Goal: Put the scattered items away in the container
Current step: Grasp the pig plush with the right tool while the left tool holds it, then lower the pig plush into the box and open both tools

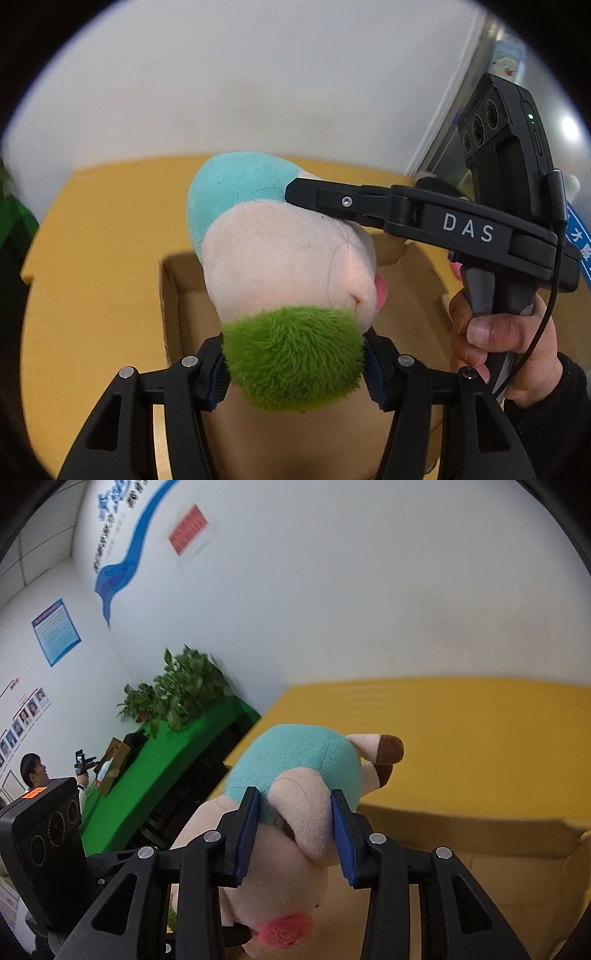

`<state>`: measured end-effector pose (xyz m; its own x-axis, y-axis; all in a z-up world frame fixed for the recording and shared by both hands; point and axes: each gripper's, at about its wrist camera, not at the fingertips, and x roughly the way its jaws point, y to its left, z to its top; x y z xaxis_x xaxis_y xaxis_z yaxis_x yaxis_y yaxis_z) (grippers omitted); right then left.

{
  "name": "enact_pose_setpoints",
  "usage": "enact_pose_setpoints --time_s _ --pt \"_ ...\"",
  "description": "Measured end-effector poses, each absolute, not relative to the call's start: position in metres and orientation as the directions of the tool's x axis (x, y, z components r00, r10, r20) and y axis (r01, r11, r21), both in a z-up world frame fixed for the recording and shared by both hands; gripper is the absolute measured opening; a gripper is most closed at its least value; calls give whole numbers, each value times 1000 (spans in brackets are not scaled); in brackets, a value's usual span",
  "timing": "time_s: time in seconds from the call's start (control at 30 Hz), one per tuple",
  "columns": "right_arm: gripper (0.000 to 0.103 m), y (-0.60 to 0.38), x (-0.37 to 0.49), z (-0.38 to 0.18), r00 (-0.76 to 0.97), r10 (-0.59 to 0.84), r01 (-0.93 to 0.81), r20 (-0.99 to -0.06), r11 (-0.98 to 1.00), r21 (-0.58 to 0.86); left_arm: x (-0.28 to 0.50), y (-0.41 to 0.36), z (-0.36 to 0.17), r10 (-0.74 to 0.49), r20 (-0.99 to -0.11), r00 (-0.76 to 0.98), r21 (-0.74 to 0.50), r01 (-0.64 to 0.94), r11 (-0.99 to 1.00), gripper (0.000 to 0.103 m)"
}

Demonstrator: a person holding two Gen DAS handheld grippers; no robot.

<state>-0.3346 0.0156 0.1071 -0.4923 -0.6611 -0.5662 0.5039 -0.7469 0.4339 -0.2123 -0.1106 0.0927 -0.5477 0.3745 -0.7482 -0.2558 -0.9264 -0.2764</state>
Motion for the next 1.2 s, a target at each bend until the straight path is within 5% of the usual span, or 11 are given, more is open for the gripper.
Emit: enact_pose_setpoints --time_s 0.17,0.53,0.83,1.03,1.2 --pt "40 4 -360 28 -429 -665 479 -612 -741 470 -225 -116 22 343 -824 -451 -288 -188 -939 58" --pt "42 -10 -353 -10 -407 -664 479 -627 -740 473 -203 -109 11 194 -883 -428 -123 -188 -974 67" --pt "79 26 -327 27 -451 -643 482 -619 -759 437 -157 -150 65 184 -814 -551 -155 -99 -983 69" --pt "91 94 -264 71 -455 -678 515 -577 -729 450 -105 -163 120 243 -722 -647 -205 -134 -969 79" --pt "100 164 -193 73 -536 -568 485 -624 -813 322 -79 -161 134 229 -701 -676 -169 -155 -973 81"
